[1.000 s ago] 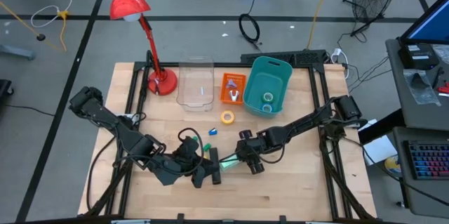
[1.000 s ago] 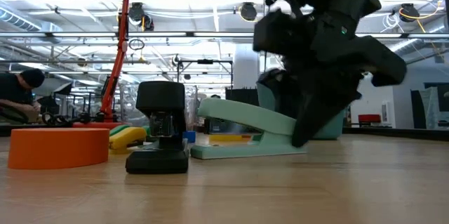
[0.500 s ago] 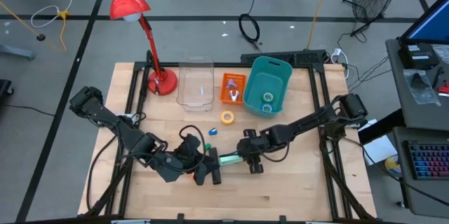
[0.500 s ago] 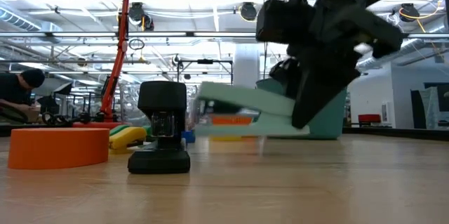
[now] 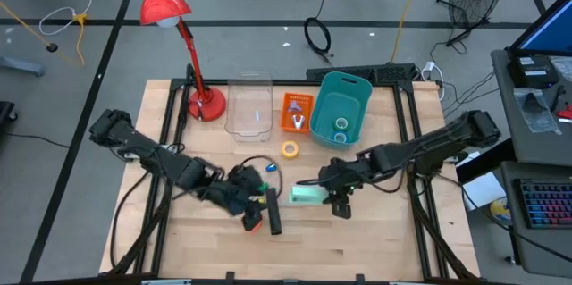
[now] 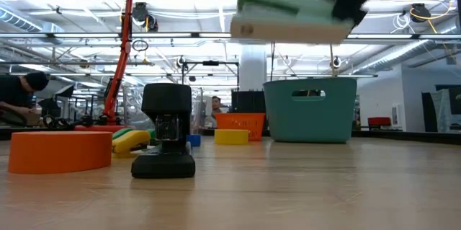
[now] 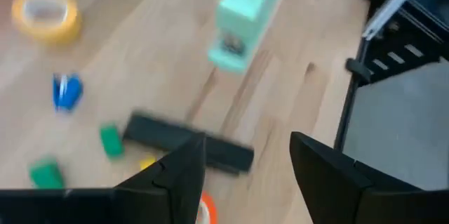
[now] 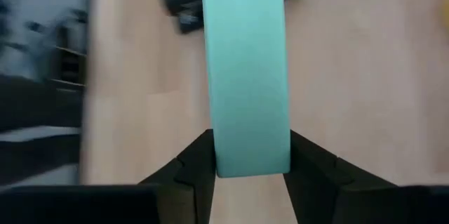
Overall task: Pick and place Stapler, Stapler remover, tape
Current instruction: Put the light blue stapler into the transparent bin
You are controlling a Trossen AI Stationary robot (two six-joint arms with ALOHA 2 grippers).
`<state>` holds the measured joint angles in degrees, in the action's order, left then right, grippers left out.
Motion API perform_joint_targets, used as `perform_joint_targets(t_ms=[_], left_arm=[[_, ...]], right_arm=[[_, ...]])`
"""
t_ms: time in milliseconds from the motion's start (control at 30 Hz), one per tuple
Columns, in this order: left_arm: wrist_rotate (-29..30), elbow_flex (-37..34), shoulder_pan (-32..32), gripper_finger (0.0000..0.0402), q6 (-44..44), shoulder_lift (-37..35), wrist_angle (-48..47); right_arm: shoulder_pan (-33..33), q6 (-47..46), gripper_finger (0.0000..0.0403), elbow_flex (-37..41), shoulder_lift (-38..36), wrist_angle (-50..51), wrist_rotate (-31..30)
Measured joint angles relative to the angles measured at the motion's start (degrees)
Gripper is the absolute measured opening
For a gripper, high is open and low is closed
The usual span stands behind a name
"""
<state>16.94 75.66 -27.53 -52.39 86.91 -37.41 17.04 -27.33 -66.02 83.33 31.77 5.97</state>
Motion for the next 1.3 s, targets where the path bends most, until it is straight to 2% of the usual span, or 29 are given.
perform_joint_targets(t_ms=[167, 300, 533, 700, 967, 1300], left_arm=[[-7.5, 1.9, 7.9, 0.0209, 15.0, 0.8, 6.2], [-15.2, 6.0, 14.3, 0.0209, 22.4, 3.2, 5.7], [-33.4, 14.1, 19.4, 0.0210, 28.0, 11.9, 4.6], [-39.8, 19.5, 19.8, 0.0210, 30.1, 18.6, 2.5], [-42.9, 22.6, 19.9, 0.0210, 32.0, 22.5, 2.6], [-37.3, 22.6, 20.2, 0.0210, 35.7, 22.9, -0.7]], right_arm=[[1.4, -9.0, 0.0129, 0.0, -1.2, 0.1, 4.3], [2.4, -12.2, 0.0129, 0.0, -1.2, 0.2, 4.5], [2.6, -15.1, 0.0128, 0.0, -1.2, -0.1, 4.5], [2.6, -15.5, 0.0128, 0.0, -1.2, -0.1, 4.5], [2.6, -15.6, 0.0128, 0.0, -1.2, -0.5, 4.6], [2.6, -16.0, 0.0128, 0.0, -1.2, -0.8, 4.6]])
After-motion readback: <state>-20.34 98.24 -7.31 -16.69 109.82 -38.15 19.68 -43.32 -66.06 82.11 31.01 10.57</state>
